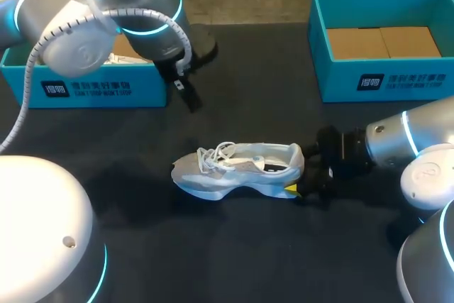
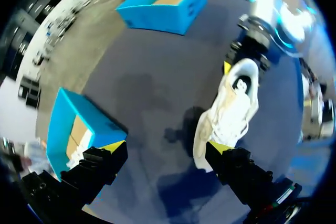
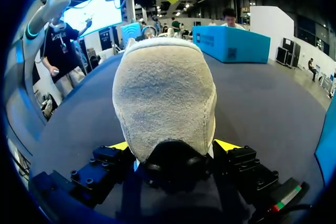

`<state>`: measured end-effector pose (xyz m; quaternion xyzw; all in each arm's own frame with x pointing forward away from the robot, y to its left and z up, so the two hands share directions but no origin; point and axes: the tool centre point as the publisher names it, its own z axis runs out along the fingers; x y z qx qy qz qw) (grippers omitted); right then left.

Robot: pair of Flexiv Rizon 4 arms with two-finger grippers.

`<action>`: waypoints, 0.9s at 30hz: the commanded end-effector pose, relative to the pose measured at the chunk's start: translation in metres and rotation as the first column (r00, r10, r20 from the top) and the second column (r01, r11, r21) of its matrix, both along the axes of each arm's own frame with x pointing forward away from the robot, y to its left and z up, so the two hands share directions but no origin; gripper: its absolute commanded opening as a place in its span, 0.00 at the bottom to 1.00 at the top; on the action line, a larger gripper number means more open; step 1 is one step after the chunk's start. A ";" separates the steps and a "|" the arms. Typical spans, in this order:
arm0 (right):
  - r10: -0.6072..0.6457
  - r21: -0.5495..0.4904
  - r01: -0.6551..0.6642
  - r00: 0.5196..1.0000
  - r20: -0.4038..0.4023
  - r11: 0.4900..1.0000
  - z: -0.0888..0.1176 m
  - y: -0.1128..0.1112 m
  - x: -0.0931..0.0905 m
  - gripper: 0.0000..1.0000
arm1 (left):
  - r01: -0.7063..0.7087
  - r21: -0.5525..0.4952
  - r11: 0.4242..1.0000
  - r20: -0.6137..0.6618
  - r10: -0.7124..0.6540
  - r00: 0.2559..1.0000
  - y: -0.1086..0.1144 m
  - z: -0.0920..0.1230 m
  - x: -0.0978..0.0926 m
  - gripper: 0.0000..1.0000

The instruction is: Take the shoe out of the shoebox, open the shoe tongue, remove and reinsert the insole, then place the shoe into the shoebox

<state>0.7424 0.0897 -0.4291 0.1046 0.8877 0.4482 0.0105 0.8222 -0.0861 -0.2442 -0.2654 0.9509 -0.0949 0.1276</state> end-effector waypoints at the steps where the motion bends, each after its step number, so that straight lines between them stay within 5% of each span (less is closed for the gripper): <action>1: -0.002 -0.002 0.002 1.000 0.001 1.000 -0.003 0.004 -0.001 0.00 | -0.187 0.002 0.982 0.005 0.187 0.982 -0.010 -0.003 0.000 1.00; 14: -0.002 -0.002 0.002 1.000 0.001 1.000 -0.003 0.004 -0.001 0.00 | -0.549 -0.088 0.831 -0.096 0.541 0.835 -0.022 -0.009 -0.004 1.00; 27: -0.002 -0.002 0.002 1.000 0.001 1.000 -0.003 0.004 -0.001 0.00 | -0.632 -0.098 0.769 -0.149 0.617 0.773 -0.054 -0.023 -0.032 1.00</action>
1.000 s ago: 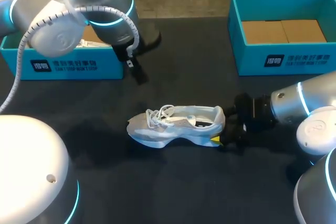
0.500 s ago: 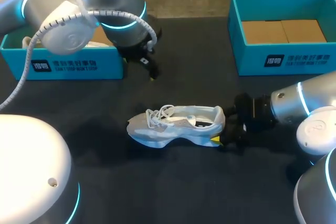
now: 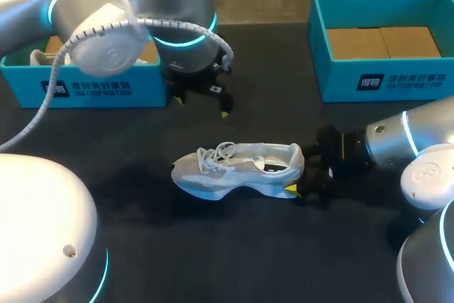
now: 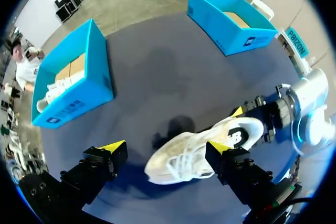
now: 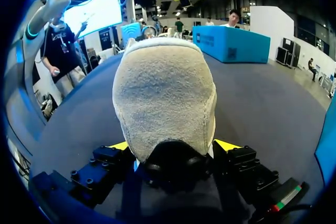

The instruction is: Take the shoe out of the shoebox, open the shoe tongue, remove and reinsert the insole, then place the shoe into the shoebox

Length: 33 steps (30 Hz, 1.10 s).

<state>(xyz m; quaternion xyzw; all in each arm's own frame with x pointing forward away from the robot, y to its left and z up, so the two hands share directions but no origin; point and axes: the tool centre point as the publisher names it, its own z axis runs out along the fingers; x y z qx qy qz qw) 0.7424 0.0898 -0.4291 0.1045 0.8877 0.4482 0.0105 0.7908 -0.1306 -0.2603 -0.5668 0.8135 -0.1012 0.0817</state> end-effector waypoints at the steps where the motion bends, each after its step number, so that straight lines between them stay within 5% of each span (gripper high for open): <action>1: -0.002 -0.002 0.002 1.000 0.001 1.000 -0.003 0.004 -0.001 0.00 | -0.037 -0.005 0.999 0.001 0.037 0.999 -0.011 -0.009 -0.001 1.00; 19: -0.002 -0.002 0.002 1.000 0.001 1.000 -0.003 0.004 -0.001 0.00 | -0.083 -0.051 0.995 -0.053 0.081 0.995 -0.066 -0.038 -0.025 1.00; 33: -0.002 -0.002 0.002 1.000 0.001 1.000 -0.003 0.004 -0.001 0.00 | -0.208 -0.058 0.976 -0.112 0.201 0.973 -0.077 -0.050 -0.043 1.00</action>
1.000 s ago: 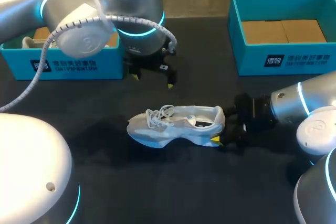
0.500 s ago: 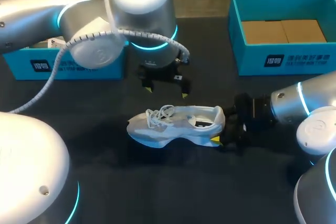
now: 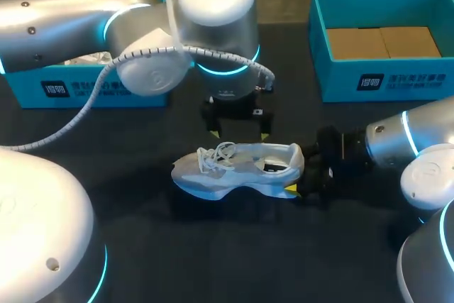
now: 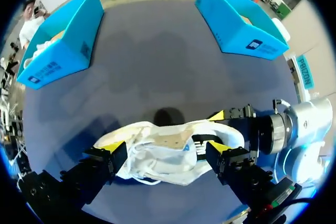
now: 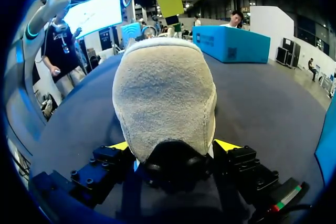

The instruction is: Take the shoe out of the shoebox, open the shoe tongue, remove and reinsert the insole, then place the shoe into the shoebox

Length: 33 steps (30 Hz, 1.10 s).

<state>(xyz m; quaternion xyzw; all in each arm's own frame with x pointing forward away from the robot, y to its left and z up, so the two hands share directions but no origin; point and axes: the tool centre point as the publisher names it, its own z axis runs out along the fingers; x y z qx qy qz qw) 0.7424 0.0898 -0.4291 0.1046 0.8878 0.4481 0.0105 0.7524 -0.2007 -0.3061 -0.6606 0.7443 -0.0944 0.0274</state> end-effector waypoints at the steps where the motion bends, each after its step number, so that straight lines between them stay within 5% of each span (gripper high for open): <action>1: -0.002 -0.002 0.002 1.000 0.001 1.000 -0.003 0.004 -0.001 0.00 | 0.017 0.009 1.000 -0.009 -0.017 1.000 -0.009 -0.005 -0.007 1.00; 17: -0.002 -0.002 0.002 1.000 0.001 1.000 -0.003 0.004 -0.001 0.00 | 0.033 0.059 0.998 -0.025 -0.032 0.999 -0.012 -0.007 -0.009 1.00; 33: -0.002 -0.002 0.002 1.000 0.001 1.000 -0.003 0.004 -0.001 0.00 | 0.156 0.091 0.984 -0.100 -0.147 0.984 -0.021 -0.036 -0.005 1.00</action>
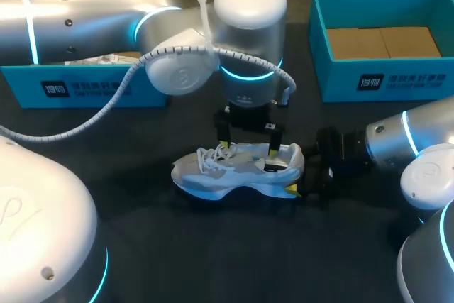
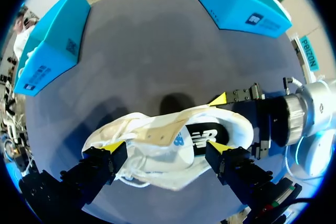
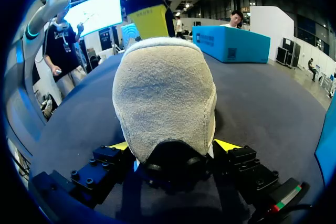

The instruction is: Take the shoe out of the shoebox, open the shoe tongue, remove and reinsert the insole, then place the shoe into the shoebox

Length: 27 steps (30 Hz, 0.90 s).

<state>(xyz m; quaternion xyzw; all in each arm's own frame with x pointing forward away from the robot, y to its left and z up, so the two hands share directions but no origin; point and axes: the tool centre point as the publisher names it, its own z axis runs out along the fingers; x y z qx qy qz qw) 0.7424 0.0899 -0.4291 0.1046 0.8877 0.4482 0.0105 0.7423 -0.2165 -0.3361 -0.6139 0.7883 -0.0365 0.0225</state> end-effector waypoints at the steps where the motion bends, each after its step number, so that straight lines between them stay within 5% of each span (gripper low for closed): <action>1: -0.002 -0.002 0.002 1.000 0.001 1.000 -0.003 0.004 -0.001 0.00 | 0.024 0.019 1.000 -0.018 -0.023 1.000 -0.004 -0.008 0.007 1.00; 16: -0.002 -0.002 0.002 1.000 0.001 1.000 -0.003 0.004 -0.001 0.00 | 0.179 0.051 0.983 -0.059 -0.176 0.983 -0.008 -0.024 0.026 1.00; 27: -0.002 -0.002 0.002 1.000 0.001 1.000 -0.003 0.004 -0.001 0.00 | 0.221 0.061 0.973 -0.092 -0.215 0.972 -0.017 -0.039 0.019 1.00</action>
